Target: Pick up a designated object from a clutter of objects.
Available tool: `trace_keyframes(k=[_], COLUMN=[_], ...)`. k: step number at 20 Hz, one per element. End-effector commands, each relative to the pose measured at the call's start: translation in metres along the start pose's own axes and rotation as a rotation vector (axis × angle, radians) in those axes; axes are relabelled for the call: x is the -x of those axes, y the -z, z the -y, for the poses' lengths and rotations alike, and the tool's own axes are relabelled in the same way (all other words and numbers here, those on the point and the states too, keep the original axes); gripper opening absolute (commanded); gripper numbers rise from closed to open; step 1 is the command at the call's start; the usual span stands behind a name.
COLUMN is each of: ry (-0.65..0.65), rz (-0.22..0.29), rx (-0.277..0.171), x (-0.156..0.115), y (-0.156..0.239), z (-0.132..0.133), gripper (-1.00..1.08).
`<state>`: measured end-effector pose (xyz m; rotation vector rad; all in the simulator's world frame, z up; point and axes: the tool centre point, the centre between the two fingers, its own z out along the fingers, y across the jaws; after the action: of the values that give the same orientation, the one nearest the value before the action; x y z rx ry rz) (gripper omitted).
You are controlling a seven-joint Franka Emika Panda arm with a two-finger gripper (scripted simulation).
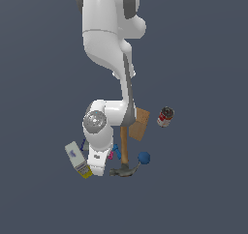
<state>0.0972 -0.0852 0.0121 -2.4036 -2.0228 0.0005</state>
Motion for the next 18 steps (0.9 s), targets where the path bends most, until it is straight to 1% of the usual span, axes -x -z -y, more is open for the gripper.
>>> trace_keyframes(k=[1,6,10,14,18], ry=[0.0,0.0,0.0,0.0,0.001], rz=[0.0,0.0,0.0,0.0,0.001], rx=[0.0,0.0,0.0,0.0,0.0], x=[0.0,-0.003,-0.01,-0.02,-0.035], y=[0.0,0.007,0.023,0.05,0.087], z=[0.0,0.0,0.001,0.002,0.003], gripper=[-1.0,-1.0,-1.0,-1.0,-1.0])
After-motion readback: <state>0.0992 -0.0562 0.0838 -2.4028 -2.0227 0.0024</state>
